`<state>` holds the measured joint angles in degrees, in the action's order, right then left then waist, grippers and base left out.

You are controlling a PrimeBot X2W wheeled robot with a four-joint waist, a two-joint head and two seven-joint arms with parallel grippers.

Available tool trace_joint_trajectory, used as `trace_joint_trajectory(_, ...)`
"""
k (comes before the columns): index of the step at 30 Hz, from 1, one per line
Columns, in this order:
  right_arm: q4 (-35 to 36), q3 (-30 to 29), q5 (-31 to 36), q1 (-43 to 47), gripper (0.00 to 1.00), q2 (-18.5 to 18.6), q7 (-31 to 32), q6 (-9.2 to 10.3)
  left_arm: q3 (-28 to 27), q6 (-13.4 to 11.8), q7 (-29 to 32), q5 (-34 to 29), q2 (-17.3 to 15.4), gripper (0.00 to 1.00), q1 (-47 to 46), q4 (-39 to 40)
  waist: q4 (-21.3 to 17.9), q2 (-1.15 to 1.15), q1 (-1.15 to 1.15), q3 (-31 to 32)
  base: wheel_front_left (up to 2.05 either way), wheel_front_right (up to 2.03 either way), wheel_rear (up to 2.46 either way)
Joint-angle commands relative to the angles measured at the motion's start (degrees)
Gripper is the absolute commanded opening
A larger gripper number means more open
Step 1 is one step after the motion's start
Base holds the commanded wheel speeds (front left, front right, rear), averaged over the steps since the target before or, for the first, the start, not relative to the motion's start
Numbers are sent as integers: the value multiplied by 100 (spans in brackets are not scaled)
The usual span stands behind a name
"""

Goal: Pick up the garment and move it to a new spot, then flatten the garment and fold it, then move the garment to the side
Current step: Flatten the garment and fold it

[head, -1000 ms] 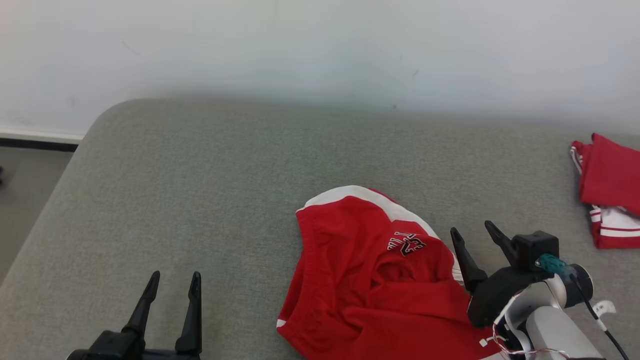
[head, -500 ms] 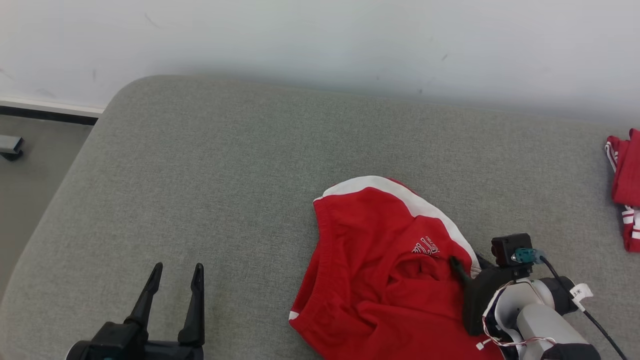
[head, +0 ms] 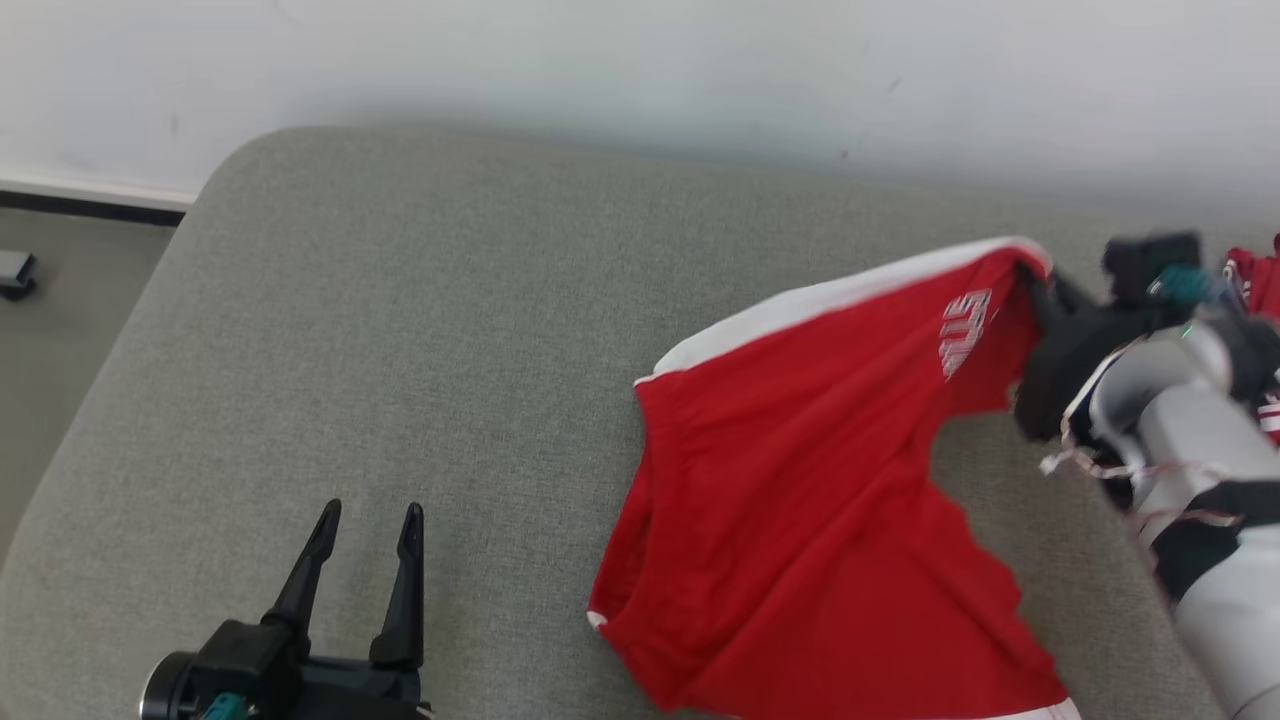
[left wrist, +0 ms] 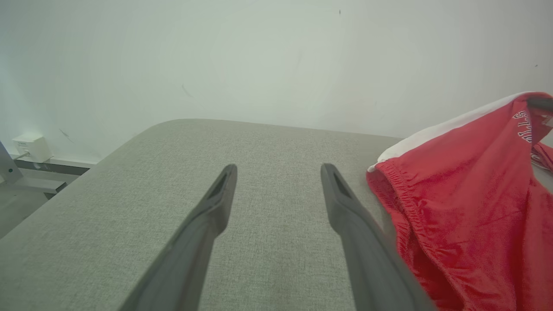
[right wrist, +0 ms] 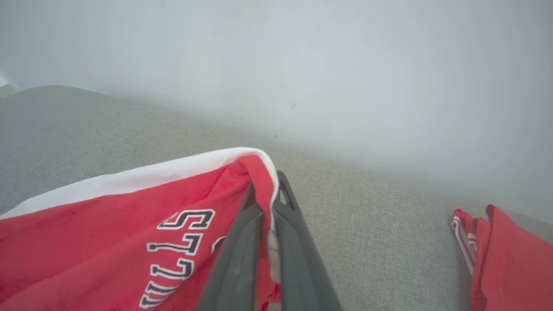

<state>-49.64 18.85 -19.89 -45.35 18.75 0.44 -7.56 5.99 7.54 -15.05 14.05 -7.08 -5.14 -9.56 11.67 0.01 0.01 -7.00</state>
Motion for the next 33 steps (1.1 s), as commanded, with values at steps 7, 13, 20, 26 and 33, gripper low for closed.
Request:
trace_joint_trajectory(7,-672,-173,380,-759,0,242,-461,18,190,-11,-17,101,4,100,-288,-37,214,-1,-1,-324,0,0,0)
trace_joint_trajectory(13,-1419,-229,698,-954,100,92,-663,18,305,-11,-16,156,-3,100,-421,-117,257,-1,-1,-379,0,0,0)
trace_joint_trajectory(20,-1620,-191,688,-986,100,-54,-1246,17,237,-11,-16,121,-89,100,-327,-156,32,-1,-1,-146,0,0,0)
trace_joint_trajectory(26,-1222,-27,378,-563,100,-95,-1530,18,45,-11,-16,59,-209,100,-80,-131,-316,-1,-1,172,0,0,0)
trace_joint_trajectory(33,17,-259,182,243,100,5,-1563,17,-112,-12,-17,29,-291,100,149,-55,-613,-1,-1,365,0,0,0)
